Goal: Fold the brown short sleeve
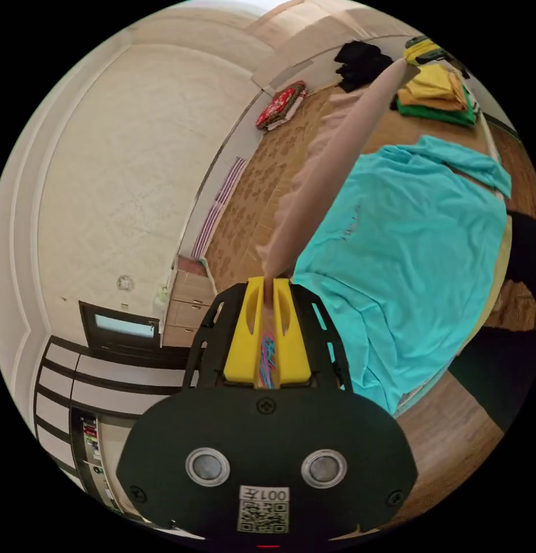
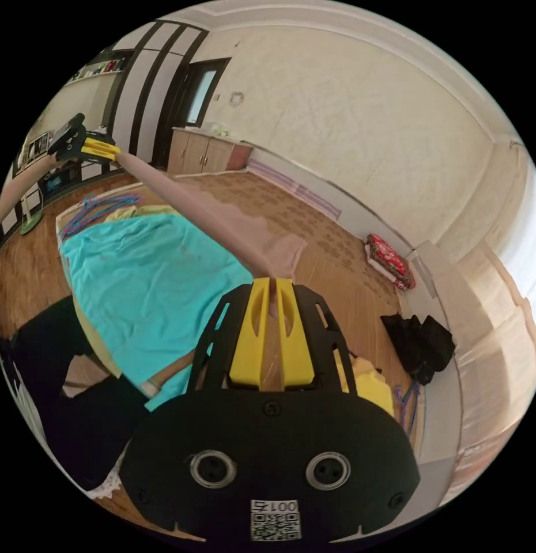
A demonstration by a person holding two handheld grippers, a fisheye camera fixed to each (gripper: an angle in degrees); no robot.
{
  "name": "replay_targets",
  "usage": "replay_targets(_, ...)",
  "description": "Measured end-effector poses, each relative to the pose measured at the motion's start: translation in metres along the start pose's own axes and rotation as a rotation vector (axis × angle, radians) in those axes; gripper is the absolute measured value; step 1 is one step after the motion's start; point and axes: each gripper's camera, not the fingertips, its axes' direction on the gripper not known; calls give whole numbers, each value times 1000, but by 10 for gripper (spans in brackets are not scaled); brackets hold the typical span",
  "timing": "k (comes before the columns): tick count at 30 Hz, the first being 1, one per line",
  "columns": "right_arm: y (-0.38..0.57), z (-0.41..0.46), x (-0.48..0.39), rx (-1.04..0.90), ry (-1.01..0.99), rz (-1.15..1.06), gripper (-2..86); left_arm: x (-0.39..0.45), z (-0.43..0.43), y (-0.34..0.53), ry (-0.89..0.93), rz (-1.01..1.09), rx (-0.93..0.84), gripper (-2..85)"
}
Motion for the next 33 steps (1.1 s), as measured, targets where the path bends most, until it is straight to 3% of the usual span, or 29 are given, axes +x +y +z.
replay_targets(6, 110, 49, -47, -233, -248, 63, 4, 134, 27, 72, 222, 111, -127, 15)
replay_targets(9, 154, 51, -52, -364, -102, 145, 3, 176, 18, 102, 244, 135, -150, 15)
replay_targets(12, 181, 35, -31, -301, -282, 330, 7, 188, 6, 111, 251, 110, -130, 16)
replay_targets(14, 183, 29, -31, -270, -313, 334, 12, 190, 6, 112, 236, 111, -127, 18)
replay_targets(24, 97, 93, -114, -327, -288, -133, 93, 196, 24, 110, 211, 140, -183, 28)
replay_targets(29, 82, 133, -142, -455, -221, -318, 58, 197, 23, 118, 214, 144, -181, 29)
replay_targets(33, 71, 106, -144, -403, -81, -351, 32, 187, 11, 130, 214, 103, -145, 30)
